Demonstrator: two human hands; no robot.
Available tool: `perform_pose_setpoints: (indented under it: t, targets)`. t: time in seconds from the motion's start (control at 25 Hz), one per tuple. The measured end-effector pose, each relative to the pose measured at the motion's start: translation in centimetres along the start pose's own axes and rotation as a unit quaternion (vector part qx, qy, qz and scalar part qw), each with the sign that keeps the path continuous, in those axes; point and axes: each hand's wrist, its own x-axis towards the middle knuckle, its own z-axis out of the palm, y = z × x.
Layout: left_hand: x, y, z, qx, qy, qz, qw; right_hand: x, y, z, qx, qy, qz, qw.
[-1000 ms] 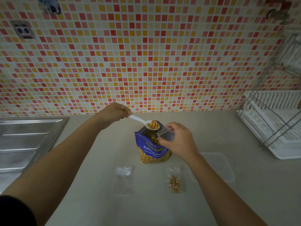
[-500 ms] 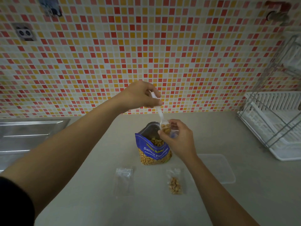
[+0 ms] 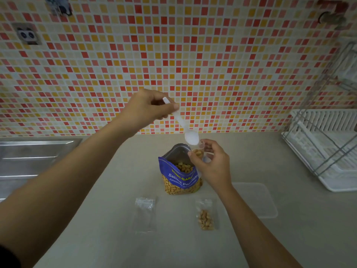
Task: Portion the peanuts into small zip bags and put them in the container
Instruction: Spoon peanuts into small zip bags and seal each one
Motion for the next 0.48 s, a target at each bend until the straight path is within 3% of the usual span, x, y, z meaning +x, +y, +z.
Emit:
perform_pose_setpoints:
  t: [0.12,0.2,0.32,0.4,0.48]
  targets:
    - [0.2,-2.5,-1.2,-0.112,0.063,-0.065,0.99,-0.2,0.6,-0.6,0.027,0.002,0.019,0.999]
    - [0.0,-5.0,-0.3,-0.087,0.049,-0.111,0.989,-0.4,1.4,-1.0,0.057,0.006,0.043,0.997]
    - [-0.9,-8.2,3.9,0.154,-0.03,-0.054,0.986,-0.7,2.4,-1.0,0.096,-0.012,0.08,0.992]
    - [-1.0,-9.1,7.0,0.295,-0.064,0.021,0.953,-0.6,2.9,-0.9,0.104,-0.032,0.091,0.99]
    - [-0.7,-9.4,9.2,0.374,-0.101,0.033,0.921,-0.5,3.4,-0.8,0.101,-0.042,0.098,0.989]
